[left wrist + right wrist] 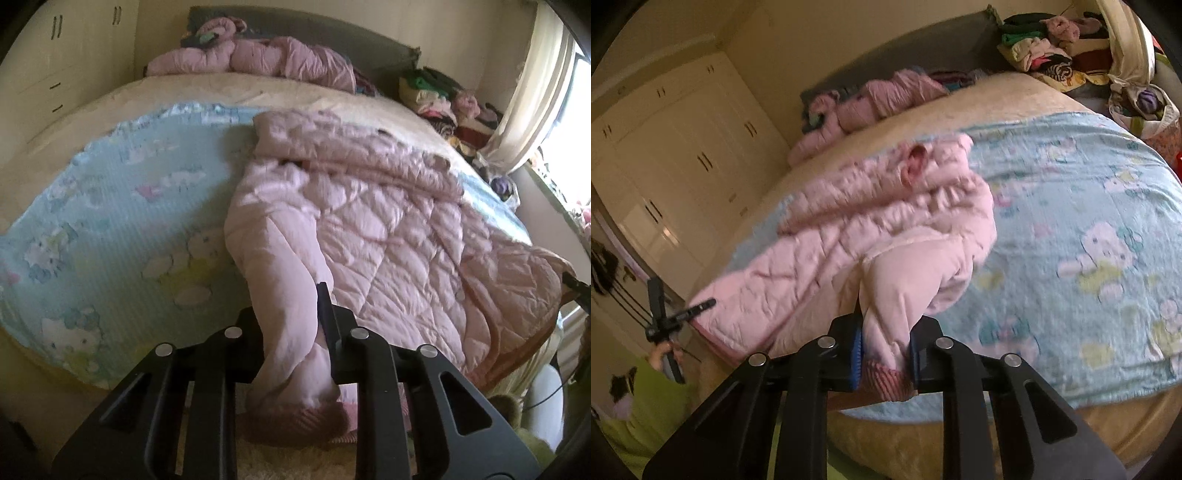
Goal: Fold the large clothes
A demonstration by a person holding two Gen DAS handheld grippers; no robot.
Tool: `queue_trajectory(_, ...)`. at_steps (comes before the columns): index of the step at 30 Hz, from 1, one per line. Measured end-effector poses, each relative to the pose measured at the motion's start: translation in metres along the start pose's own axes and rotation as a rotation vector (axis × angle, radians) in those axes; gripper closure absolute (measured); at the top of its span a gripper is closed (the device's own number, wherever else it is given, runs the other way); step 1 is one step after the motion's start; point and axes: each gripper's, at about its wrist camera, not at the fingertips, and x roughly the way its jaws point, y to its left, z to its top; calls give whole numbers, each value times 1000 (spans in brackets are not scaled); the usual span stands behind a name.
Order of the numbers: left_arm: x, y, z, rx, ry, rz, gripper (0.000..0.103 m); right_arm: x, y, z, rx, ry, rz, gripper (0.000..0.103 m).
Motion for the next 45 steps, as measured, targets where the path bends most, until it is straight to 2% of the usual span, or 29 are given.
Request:
queue_trajectory(7,-13,-9,31,26,-62,35,89,3,9,37,8,-75,31,86)
queue_trajectory(12,-15,-10,52,9,-92,38,89,8,16,63,5,-122,48,86)
queue_trajectory(26,-14,-21,98,35,-136,71,89,28,21,123,15,-201,64,86)
queue_trajectory(45,17,-26,155,74,-195,132,88,55,9,175,64,-258,3,86)
